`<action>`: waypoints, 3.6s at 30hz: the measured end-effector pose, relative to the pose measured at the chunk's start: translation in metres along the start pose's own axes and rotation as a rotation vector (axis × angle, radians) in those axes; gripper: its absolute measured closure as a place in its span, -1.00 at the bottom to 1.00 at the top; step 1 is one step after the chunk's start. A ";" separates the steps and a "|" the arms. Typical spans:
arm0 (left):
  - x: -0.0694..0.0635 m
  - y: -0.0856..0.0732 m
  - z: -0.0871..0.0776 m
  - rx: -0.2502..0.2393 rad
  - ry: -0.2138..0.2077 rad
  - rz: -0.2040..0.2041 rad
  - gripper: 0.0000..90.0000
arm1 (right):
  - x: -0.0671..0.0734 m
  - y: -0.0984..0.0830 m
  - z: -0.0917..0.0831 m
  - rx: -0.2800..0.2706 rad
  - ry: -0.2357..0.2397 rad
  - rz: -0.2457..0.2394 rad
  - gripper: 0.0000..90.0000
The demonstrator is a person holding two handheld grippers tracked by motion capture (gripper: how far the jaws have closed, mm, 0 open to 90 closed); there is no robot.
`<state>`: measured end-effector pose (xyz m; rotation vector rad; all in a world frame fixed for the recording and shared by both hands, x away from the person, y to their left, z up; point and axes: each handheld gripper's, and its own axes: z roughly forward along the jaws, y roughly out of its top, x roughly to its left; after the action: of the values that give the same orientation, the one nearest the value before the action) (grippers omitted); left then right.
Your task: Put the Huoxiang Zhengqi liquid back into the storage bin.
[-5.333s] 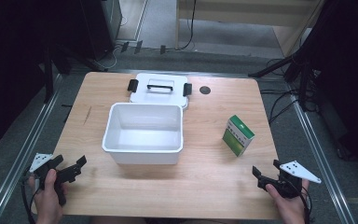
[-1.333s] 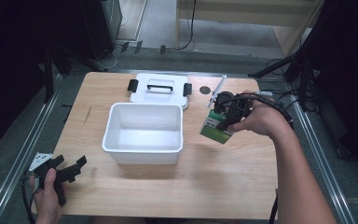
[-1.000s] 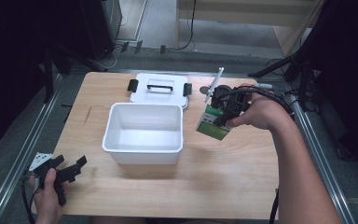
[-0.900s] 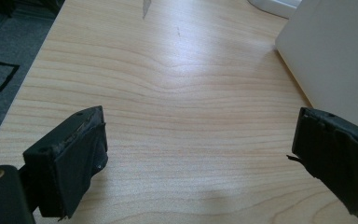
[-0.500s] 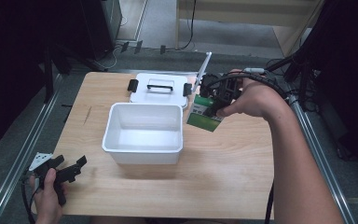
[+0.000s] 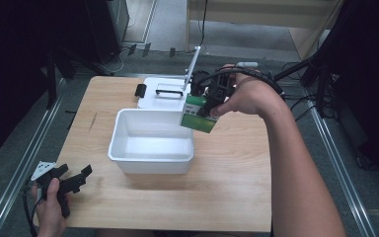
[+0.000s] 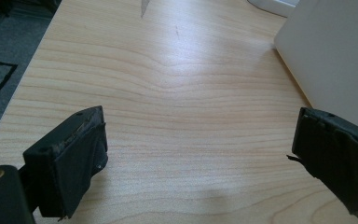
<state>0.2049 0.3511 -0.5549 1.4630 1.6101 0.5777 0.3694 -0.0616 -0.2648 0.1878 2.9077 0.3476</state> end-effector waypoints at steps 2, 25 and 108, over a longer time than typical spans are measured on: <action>0.000 0.000 0.000 0.000 0.000 0.000 -0.91 | 0.001 0.007 0.000 -0.004 0.004 -0.008 0.43; 0.001 0.000 0.000 -0.001 -0.005 -0.007 -0.91 | 0.013 0.053 0.035 0.013 0.048 -0.155 0.43; 0.001 0.000 0.000 -0.003 0.001 -0.010 -0.91 | 0.007 0.023 0.101 -0.015 0.011 -0.029 -0.07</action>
<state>0.2052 0.3517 -0.5552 1.4525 1.6156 0.5749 0.3870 -0.0159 -0.3569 0.1421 2.9143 0.3668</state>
